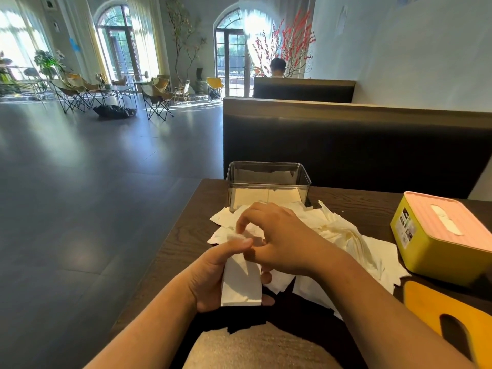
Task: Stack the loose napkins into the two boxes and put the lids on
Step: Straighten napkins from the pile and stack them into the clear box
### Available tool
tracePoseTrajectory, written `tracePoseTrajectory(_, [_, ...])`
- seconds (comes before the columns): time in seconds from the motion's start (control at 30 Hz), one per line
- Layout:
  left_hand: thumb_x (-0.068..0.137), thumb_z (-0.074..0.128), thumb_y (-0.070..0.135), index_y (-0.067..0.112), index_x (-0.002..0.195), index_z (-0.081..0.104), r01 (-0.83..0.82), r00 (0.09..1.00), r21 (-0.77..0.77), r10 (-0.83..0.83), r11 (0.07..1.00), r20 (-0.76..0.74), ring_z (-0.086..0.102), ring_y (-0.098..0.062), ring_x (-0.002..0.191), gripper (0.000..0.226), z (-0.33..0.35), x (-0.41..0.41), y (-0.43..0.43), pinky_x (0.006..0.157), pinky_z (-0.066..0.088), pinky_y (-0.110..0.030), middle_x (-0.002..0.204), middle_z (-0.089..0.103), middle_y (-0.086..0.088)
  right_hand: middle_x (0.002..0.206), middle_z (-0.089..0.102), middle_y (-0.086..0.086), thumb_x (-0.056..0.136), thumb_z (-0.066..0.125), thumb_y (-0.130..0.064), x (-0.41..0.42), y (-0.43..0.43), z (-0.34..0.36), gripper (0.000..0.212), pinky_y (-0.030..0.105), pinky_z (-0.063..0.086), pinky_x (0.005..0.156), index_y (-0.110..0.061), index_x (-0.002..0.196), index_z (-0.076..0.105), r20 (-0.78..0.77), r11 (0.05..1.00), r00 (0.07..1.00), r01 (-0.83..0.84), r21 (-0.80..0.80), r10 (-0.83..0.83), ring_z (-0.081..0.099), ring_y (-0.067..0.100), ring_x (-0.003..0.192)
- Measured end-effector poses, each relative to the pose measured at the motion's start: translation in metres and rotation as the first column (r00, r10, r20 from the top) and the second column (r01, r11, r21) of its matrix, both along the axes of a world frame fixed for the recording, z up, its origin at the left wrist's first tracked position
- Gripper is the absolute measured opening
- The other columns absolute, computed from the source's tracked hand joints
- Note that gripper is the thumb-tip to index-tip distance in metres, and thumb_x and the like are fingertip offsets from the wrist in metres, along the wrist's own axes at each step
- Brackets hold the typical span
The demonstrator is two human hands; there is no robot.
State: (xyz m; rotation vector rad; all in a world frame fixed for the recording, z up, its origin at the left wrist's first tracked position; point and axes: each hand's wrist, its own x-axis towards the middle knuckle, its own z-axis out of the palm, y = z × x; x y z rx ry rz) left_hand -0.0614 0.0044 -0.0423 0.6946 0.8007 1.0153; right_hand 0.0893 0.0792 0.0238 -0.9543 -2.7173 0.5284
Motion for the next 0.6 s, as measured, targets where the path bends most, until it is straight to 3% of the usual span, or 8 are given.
tracePoseTrajectory(0.2, [0.083,0.082,0.027,0.013,0.135,0.061,0.128,0.989,0.027,-0.13,0.991,0.071,0.063,-0.032,0.104,0.058,-0.003,-0.002,0.0,0.095,0.049,-0.07,0.108,0.061,-0.018,0.135,0.06,-0.014,0.094,0.074,-0.037,0.006,0.006,-0.007,0.047,0.027,0.06,0.091,-0.045,0.135,0.052,-0.079,0.983,0.996,-0.052,-0.177,0.038,0.059,0.006,0.112])
tracePoseTrajectory(0.4, [0.088,0.079,0.029,0.01,0.14,0.059,0.207,0.977,0.027,-0.208,0.978,0.043,0.064,-0.036,0.115,0.059,-0.006,-0.006,-0.001,0.096,0.047,-0.072,0.12,0.064,-0.018,0.115,0.065,-0.023,0.1,0.068,-0.026,0.01,0.011,-0.006,0.027,0.016,0.054,0.086,-0.048,0.117,0.064,-0.228,0.966,0.973,-0.102,-0.239,0.047,0.062,-0.002,0.106])
tracePoseTrajectory(0.5, [0.086,0.081,0.029,0.014,0.148,0.049,0.221,0.973,0.044,-0.223,0.974,0.061,0.061,-0.035,0.117,0.071,-0.008,-0.008,0.001,0.083,0.058,-0.064,0.122,0.061,-0.018,0.11,0.067,-0.023,0.1,0.067,-0.019,0.013,0.014,-0.005,0.033,0.014,0.055,0.085,-0.05,0.11,0.062,-0.29,0.937,0.957,-0.128,-0.326,0.03,0.065,-0.002,0.103])
tracePoseTrajectory(0.6, [0.084,0.082,0.027,0.014,0.147,0.047,0.198,0.975,0.02,-0.199,0.98,0.095,0.062,-0.032,0.11,0.074,-0.011,-0.01,0.002,0.074,0.063,-0.052,0.119,0.06,-0.018,0.107,0.065,-0.024,0.101,0.065,-0.022,0.01,0.013,-0.009,0.033,0.016,0.058,0.084,-0.053,0.11,0.059,-0.256,0.942,0.966,-0.121,-0.313,0.039,0.065,-0.001,0.1])
